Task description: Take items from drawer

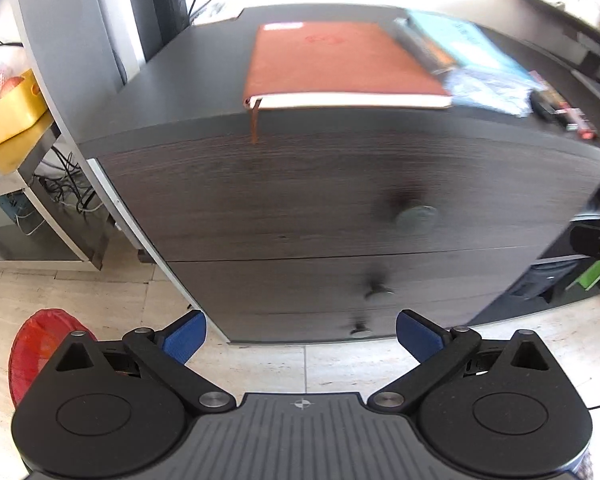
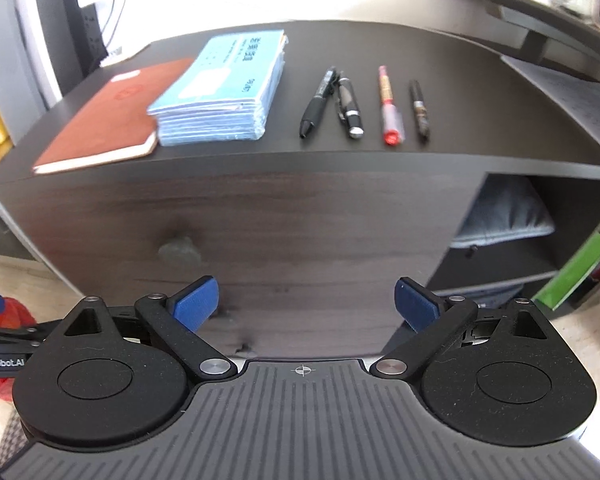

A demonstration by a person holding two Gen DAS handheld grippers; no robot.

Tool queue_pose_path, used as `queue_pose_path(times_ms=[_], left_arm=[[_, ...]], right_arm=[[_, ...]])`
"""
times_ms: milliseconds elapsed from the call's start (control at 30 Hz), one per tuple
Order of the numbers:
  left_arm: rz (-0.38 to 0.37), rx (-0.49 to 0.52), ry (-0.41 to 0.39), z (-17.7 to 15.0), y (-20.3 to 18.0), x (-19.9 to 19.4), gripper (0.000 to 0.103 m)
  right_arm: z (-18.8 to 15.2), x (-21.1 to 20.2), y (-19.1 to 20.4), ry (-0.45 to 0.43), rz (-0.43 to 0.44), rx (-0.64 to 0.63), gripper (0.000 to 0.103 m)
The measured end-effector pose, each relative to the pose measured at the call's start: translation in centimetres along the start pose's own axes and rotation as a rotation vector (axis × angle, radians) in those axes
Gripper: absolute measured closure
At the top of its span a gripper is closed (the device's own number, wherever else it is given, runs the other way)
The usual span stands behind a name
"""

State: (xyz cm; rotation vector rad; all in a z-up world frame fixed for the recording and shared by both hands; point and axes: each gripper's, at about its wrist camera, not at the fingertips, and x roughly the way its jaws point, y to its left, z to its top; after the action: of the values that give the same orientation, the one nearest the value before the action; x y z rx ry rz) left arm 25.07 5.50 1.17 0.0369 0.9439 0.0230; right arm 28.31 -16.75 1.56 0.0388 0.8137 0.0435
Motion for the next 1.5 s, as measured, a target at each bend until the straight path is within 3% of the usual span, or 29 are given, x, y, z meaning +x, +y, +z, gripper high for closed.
queue_pose_path(times_ms=[300,833,1167,1500], left_arm=[[-0.034,0.050,-0.105,-3.2,-1.6,-5.8,0.001],[-0.032,0.053,-0.123,-8.0,-1.5,-9.7,0.001],[-0.012,0.044,-0.243,-8.6,-2.0,-13.3,0.001],[-0.017,0.022,-0.245,-8.0,-2.1,-13.2,0.001]], right_arm=[[-4.0,-7.3,-0.2,-0.076,-0.036,0.010,0.004],[-9.6,-12.9,0.1,-0.110,-0.043,0.014,0.004],[-10.1,-17.1,2.4,-0.264,-0.052,-0.080,0.003],[-10.1,-16.8,2.2,-0.254,-0.065,-0.083,0.003]])
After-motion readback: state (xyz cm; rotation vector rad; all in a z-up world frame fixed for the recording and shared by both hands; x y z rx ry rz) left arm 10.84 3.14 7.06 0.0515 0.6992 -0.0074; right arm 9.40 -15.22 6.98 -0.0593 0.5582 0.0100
